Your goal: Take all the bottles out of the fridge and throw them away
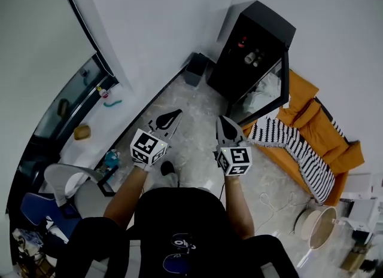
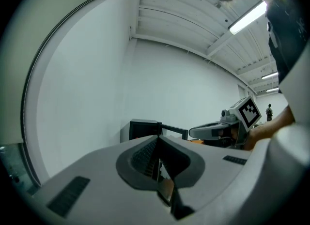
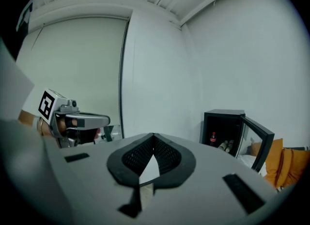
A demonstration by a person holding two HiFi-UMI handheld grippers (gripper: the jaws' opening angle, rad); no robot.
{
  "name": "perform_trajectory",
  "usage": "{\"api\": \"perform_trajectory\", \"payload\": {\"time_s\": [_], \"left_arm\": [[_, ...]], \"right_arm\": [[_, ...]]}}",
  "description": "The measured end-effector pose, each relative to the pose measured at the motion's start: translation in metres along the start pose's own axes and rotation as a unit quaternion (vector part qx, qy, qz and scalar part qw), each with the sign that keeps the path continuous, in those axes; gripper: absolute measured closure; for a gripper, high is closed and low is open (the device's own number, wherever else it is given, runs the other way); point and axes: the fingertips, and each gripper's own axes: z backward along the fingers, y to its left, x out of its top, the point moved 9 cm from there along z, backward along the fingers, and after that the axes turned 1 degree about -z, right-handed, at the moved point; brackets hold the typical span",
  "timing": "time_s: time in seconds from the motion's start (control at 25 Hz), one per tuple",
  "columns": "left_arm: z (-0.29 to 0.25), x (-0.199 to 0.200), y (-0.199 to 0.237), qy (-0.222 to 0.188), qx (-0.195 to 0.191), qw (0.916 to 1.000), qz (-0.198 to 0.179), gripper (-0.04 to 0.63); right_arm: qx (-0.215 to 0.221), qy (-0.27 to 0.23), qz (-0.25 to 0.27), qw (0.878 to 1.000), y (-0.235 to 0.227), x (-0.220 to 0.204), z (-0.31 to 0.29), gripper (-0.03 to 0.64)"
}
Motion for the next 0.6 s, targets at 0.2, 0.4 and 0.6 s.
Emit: {"api": "perform_trajectory", "payload": {"time_s": [0.2,0.4,0.6], "left_arm": [[-0.014,-0.006,0.035,0.003,-0.015,0.9999,-0.001,0.589],[-0.035,-0.007,0.054,0.002,-0.029,0.9996,-0.008,0.589],[-0.062,-0.013,0.076,0.008,-0.04,0.9991,-0.011,0.589]], "right_arm": [[-0.025,0.012,-0.001,1.0,0.002,-0.001,-0.027,0.61],[-0.05,0.02,-0.009,0.999,-0.008,-0.003,-0.048,0.609],[-0.062,0.014,-0.007,0.998,-0.025,0.001,-0.076,0.611]]}}
